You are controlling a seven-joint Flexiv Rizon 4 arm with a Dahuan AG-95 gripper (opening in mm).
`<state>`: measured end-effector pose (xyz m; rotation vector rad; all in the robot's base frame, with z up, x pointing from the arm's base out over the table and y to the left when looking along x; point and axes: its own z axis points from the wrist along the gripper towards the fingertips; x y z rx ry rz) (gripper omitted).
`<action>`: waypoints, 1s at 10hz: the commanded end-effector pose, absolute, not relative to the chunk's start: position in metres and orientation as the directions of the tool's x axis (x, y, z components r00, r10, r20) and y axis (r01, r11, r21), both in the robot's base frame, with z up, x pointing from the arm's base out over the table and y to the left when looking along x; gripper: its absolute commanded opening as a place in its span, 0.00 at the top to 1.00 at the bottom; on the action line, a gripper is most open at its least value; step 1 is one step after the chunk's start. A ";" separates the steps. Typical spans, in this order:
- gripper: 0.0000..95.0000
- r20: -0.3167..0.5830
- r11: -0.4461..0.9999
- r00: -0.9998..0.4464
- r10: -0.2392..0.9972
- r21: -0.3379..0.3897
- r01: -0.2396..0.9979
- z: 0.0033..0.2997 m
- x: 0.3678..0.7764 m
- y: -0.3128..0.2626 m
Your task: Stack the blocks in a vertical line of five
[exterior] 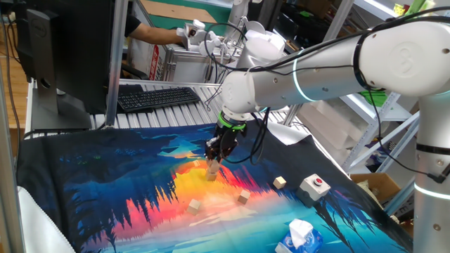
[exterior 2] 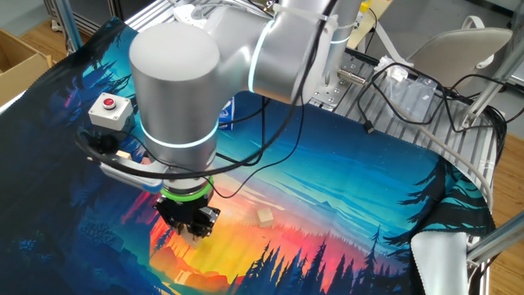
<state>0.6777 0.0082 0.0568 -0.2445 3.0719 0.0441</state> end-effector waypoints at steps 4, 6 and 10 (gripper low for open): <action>1.00 -0.058 0.991 -0.990 -0.128 0.034 -0.130 0.055 0.675 0.009; 1.00 -0.060 0.992 -0.991 -0.121 0.036 -0.123 0.053 0.673 0.011; 1.00 -0.062 0.992 -0.991 -0.117 0.039 -0.119 0.051 0.673 0.011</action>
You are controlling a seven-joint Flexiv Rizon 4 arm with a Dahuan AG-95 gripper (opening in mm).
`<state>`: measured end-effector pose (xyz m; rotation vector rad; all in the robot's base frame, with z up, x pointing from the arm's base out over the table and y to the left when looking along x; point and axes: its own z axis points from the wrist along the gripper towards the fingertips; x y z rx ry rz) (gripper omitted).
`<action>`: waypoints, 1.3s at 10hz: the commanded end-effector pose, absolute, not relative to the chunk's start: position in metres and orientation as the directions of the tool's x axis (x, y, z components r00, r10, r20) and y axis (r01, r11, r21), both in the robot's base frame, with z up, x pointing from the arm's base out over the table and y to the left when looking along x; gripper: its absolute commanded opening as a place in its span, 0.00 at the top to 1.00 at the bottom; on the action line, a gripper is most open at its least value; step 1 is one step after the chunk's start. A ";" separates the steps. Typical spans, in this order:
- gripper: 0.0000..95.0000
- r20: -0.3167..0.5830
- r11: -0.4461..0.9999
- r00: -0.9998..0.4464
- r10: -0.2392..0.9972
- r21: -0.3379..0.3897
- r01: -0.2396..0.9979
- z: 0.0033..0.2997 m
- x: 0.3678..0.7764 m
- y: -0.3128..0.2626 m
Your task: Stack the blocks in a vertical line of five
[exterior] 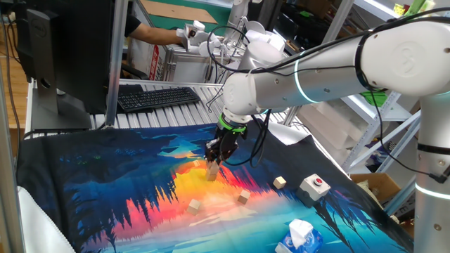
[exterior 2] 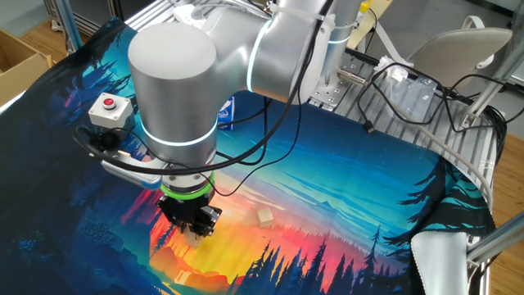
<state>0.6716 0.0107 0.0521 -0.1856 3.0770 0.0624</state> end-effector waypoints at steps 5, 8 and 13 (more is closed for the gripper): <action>1.00 -0.061 0.994 -0.993 -0.096 0.041 -0.099 0.048 0.673 0.011; 0.80 -0.060 0.995 -0.995 -0.080 0.048 -0.083 0.048 0.673 0.011; 0.20 -0.053 0.998 -0.998 -0.030 0.049 -0.033 0.047 0.673 0.011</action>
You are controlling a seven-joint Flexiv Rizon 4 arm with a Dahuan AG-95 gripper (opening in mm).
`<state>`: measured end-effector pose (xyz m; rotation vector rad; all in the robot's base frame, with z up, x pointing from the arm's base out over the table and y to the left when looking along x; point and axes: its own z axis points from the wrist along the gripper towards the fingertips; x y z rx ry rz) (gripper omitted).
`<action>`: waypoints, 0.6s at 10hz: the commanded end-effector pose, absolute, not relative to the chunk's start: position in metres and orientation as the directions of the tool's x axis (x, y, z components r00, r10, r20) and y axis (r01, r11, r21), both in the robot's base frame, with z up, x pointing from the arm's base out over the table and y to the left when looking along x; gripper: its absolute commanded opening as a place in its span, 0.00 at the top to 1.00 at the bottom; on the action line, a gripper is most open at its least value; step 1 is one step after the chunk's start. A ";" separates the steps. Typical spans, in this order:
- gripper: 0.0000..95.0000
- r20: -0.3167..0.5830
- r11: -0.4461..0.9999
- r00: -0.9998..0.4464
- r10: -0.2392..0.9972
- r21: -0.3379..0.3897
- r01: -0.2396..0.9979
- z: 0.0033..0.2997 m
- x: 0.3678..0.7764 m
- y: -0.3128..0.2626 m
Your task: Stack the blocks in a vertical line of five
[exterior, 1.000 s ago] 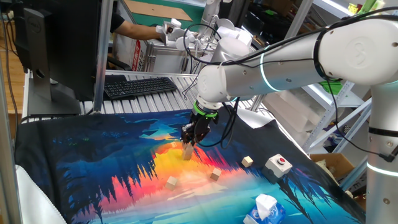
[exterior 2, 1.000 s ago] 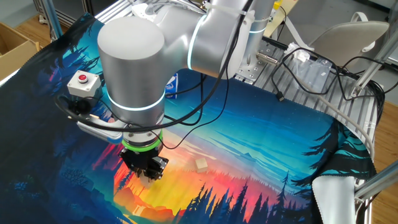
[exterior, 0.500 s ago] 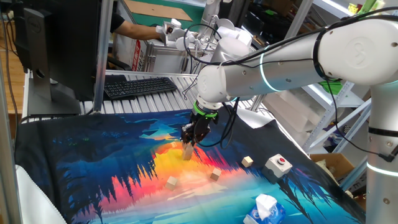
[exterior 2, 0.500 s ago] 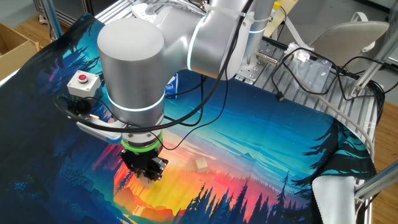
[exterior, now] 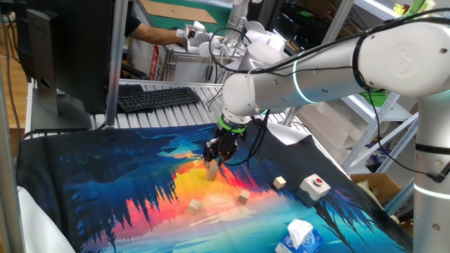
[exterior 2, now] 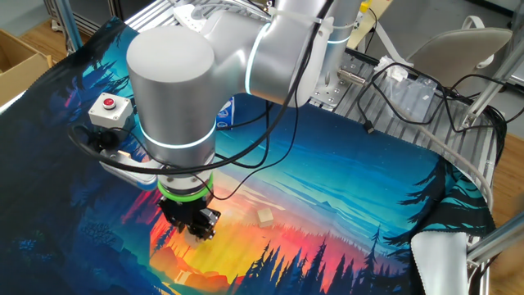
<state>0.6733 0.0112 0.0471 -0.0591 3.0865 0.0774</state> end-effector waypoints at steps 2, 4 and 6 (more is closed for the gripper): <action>0.20 -0.051 0.998 -0.998 -0.022 0.051 -0.025 0.047 0.673 0.011; 0.20 -0.045 0.997 -0.999 -0.027 0.067 -0.029 0.047 0.673 0.010; 0.40 -0.038 0.995 -0.998 -0.048 0.084 -0.051 0.048 0.672 0.009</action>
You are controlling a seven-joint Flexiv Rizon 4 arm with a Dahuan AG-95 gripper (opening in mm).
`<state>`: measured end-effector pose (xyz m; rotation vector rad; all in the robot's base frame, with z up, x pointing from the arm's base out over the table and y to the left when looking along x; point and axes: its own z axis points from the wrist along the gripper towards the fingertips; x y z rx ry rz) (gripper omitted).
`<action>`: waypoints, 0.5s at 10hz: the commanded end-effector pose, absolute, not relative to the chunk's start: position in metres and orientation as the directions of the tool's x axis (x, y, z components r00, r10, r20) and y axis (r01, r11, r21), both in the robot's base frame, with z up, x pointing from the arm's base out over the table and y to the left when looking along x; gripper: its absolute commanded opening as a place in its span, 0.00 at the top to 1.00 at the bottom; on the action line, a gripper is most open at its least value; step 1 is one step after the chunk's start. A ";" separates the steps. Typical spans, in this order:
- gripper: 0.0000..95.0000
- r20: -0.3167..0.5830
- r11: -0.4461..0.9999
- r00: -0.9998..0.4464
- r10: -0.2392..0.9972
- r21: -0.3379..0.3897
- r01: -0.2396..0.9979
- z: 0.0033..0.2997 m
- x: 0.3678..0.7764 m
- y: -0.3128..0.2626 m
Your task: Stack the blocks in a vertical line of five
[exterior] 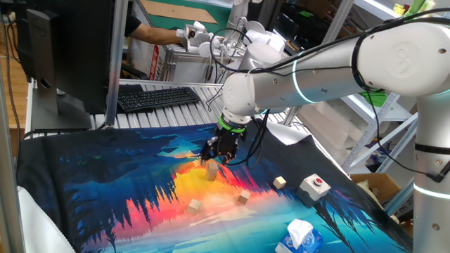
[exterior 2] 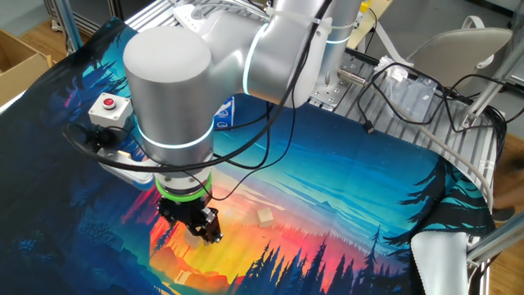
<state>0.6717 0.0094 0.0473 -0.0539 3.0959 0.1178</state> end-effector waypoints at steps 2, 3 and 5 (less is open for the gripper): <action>0.40 -0.029 0.994 -0.998 -0.064 0.084 -0.066 0.053 0.672 0.009; 0.40 -0.030 0.994 -0.997 -0.077 0.081 -0.079 0.058 0.672 0.008; 0.40 -0.034 0.994 -0.997 -0.071 0.078 -0.074 0.065 0.671 0.008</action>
